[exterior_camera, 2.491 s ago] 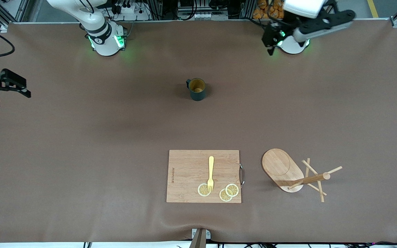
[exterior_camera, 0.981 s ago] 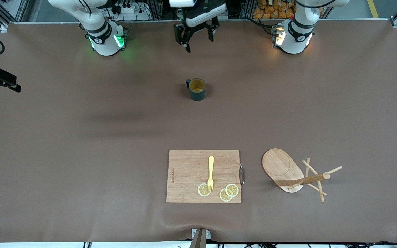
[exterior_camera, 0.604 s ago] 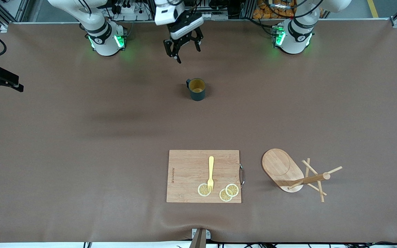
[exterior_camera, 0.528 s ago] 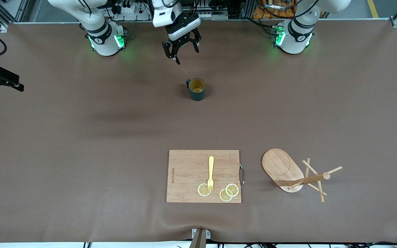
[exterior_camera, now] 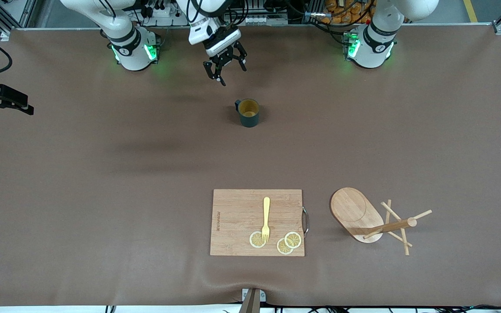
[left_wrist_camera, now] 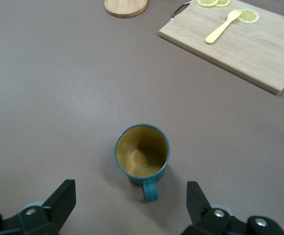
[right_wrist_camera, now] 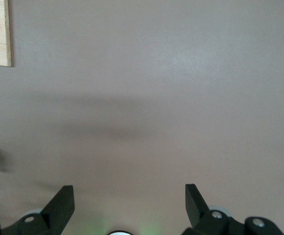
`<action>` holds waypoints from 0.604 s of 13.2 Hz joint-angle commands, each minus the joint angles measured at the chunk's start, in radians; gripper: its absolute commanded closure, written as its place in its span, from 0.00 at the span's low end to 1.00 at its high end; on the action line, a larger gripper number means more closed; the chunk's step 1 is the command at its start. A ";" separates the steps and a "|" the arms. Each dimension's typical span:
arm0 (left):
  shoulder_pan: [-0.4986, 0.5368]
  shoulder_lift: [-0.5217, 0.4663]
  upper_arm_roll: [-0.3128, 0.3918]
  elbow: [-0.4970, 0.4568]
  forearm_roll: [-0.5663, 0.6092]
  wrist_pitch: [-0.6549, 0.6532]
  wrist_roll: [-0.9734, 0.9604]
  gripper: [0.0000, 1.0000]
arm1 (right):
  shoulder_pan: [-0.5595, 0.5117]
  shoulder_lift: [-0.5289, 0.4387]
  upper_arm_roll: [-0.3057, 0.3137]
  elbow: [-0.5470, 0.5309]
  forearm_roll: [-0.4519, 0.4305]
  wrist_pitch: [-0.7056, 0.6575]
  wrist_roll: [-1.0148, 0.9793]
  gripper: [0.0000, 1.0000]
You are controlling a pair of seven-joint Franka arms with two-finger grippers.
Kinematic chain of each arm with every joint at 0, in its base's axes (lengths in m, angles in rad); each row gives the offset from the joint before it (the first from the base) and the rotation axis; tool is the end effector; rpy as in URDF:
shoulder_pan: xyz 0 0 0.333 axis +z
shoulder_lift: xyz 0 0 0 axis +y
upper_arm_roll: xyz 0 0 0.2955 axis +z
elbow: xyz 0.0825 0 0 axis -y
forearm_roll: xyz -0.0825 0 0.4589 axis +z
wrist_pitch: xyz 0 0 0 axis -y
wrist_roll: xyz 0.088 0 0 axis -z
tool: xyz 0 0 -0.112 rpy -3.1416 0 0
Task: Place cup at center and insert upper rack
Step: 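Move the left gripper above the mug's handle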
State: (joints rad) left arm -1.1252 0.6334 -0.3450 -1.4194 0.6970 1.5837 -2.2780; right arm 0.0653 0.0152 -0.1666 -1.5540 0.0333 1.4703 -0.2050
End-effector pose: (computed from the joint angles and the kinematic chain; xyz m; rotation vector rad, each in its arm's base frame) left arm 0.1782 -0.7082 0.2735 -2.6208 -0.9006 -0.8224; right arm 0.6195 -0.0583 0.5905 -3.0885 -0.1628 0.1437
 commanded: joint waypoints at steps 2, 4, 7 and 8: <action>-0.102 0.060 0.037 0.030 0.097 -0.036 -0.105 0.00 | 0.004 -0.004 0.002 -0.002 0.014 -0.011 0.013 0.00; -0.119 0.092 0.038 0.030 0.157 -0.047 -0.174 0.00 | 0.005 -0.004 0.004 -0.002 0.014 -0.019 0.012 0.00; -0.139 0.137 0.043 0.030 0.242 -0.048 -0.262 0.00 | 0.013 -0.001 0.004 0.000 0.014 -0.021 0.015 0.00; -0.146 0.150 0.046 0.030 0.269 -0.048 -0.274 0.00 | 0.014 -0.001 0.004 0.000 0.014 -0.021 0.015 0.00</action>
State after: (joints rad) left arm -1.2530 0.7533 -0.3146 -1.4184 0.9167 1.5536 -2.5237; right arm 0.0723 0.0153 -0.1615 -1.5561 0.0340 1.4598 -0.2050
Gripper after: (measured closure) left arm 0.000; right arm 0.000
